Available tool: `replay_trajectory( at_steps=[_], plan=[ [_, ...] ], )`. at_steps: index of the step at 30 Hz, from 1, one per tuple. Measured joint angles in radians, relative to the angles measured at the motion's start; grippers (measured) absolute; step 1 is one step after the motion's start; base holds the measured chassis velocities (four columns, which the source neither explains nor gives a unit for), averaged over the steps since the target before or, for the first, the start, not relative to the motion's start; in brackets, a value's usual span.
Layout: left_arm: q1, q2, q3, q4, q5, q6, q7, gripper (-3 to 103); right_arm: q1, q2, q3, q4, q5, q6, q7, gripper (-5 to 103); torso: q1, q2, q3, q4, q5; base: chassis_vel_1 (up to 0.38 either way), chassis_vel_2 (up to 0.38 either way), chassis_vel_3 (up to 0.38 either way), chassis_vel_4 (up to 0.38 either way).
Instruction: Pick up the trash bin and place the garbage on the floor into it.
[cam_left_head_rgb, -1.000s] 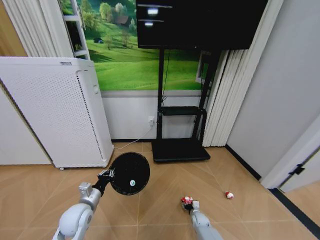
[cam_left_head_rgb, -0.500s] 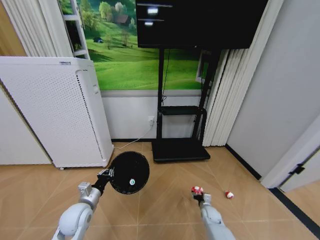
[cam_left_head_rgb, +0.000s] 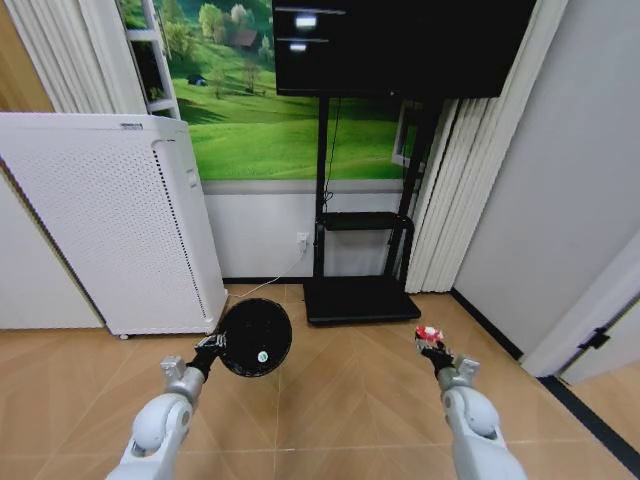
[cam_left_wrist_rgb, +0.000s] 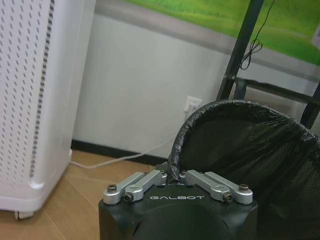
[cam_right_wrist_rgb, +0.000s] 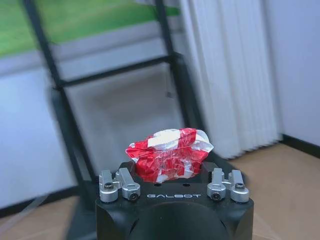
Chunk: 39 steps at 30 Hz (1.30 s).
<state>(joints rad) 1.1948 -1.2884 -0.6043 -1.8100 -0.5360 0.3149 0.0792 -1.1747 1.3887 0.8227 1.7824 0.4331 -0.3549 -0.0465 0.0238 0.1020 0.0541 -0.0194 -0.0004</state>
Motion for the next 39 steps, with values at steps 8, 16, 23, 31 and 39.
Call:
replay_trajectory(
  at_steps=[8, 16, 23, 31, 39],
  plan=[
    [-0.156, -0.034, 0.116, 0.186, -0.064, 0.031, -0.002, 3, -0.083, -0.018, -0.146, 0.225, 0.064, -0.067, -0.103, 66, 0.0, 0.0, 0.0, 0.0005, 0.0003, 0.0, 0.0, 0.0, 0.0],
    [-0.221, -0.065, 0.206, 0.245, -0.111, 0.045, -0.001, 3, -0.095, -0.053, -0.298, 0.286, 0.043, -0.092, -0.16, 65, 0.0, 0.0, 0.0, 0.0004, 0.0004, 0.0, 0.0, 0.0, 0.0],
    [-0.266, -0.111, 0.283, 0.304, -0.127, 0.051, -0.006, 3, -0.023, -0.059, -0.468, 0.24, -0.031, -0.092, -0.177, 65, 0.0, 0.0, 0.0, 0.0006, 0.0003, 0.0, 0.0, 0.0, 0.0],
    [-0.298, -0.16, 0.337, 0.34, -0.12, 0.053, -0.014, 3, 0.039, -0.035, -0.584, 0.115, -0.144, -0.068, -0.164, 66, 0.0, 0.0, 0.0, 0.0005, 0.0005, 0.0, 0.0, 0.0, 0.0],
    [-0.285, -0.154, 0.342, 0.32, -0.12, 0.057, -0.017, 3, 0.045, -0.034, -0.538, 0.09, -0.155, -0.051, -0.162, 88, 0.0, 0.0, 0.0, 0.0004, 0.0004, 0.0, 0.0, 0.0, 0.0]
  ],
)
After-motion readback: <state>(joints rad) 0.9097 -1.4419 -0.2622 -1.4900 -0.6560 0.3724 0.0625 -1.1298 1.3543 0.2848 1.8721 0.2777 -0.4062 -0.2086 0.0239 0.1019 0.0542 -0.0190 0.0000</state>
